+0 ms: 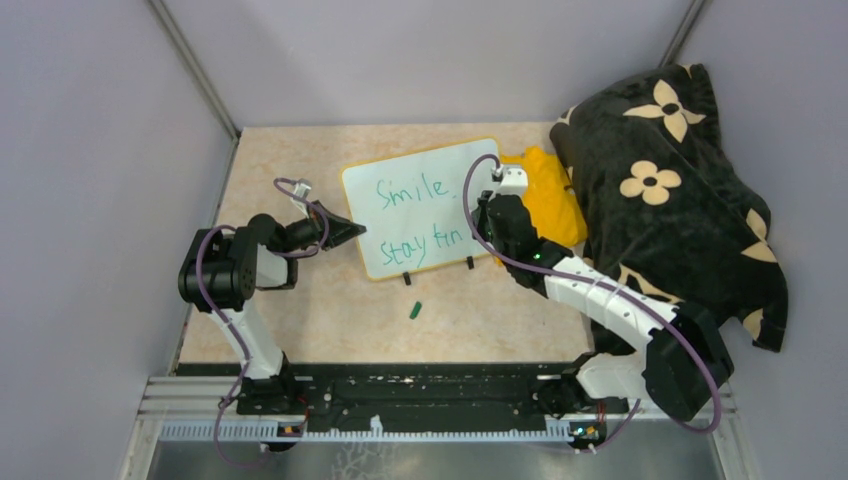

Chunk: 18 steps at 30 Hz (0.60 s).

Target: Write a sentence on the whiteboard

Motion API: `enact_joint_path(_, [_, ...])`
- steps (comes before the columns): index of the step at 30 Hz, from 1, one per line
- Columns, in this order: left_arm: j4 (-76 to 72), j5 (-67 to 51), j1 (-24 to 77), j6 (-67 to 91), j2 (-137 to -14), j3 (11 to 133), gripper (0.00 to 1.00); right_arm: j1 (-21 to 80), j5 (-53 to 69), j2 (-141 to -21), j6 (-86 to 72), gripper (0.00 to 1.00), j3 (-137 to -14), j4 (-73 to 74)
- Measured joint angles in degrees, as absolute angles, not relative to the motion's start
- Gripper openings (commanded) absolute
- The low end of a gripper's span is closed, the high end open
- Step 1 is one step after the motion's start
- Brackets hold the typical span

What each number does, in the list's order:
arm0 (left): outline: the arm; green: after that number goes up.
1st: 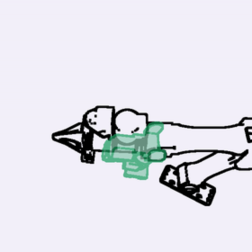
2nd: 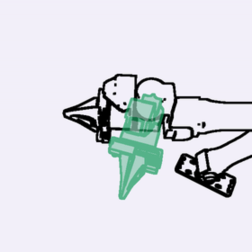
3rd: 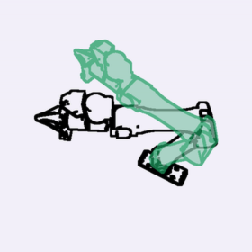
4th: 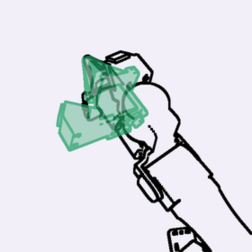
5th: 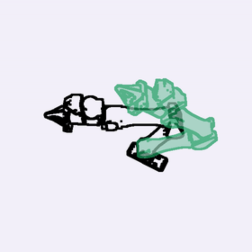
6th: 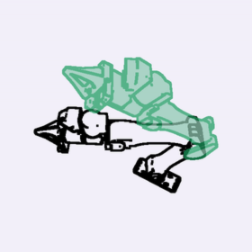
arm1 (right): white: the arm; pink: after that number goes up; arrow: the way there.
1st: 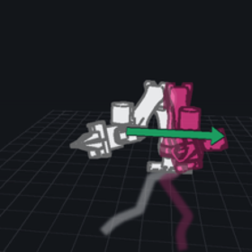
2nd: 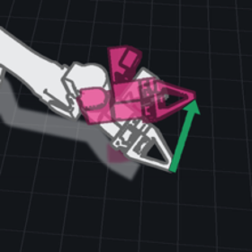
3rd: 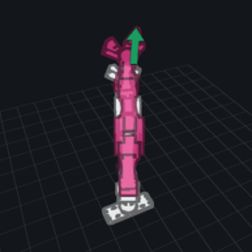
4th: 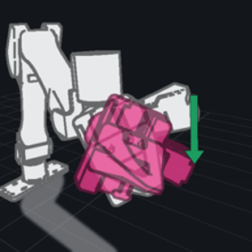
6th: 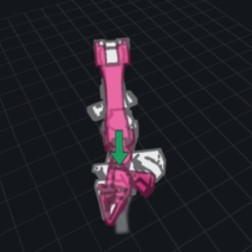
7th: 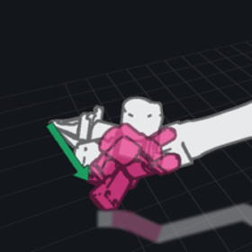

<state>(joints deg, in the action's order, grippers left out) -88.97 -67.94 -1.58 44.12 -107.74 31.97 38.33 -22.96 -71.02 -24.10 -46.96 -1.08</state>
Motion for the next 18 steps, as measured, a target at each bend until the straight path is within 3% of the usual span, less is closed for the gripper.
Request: enact_joint_path(18, [-89.0, -67.9, -1.6, 44.1, -107.7, 32.0, 0.0, 38.3, -22.8, -69.6, -24.9, 0.0, -43.3, -0.8])
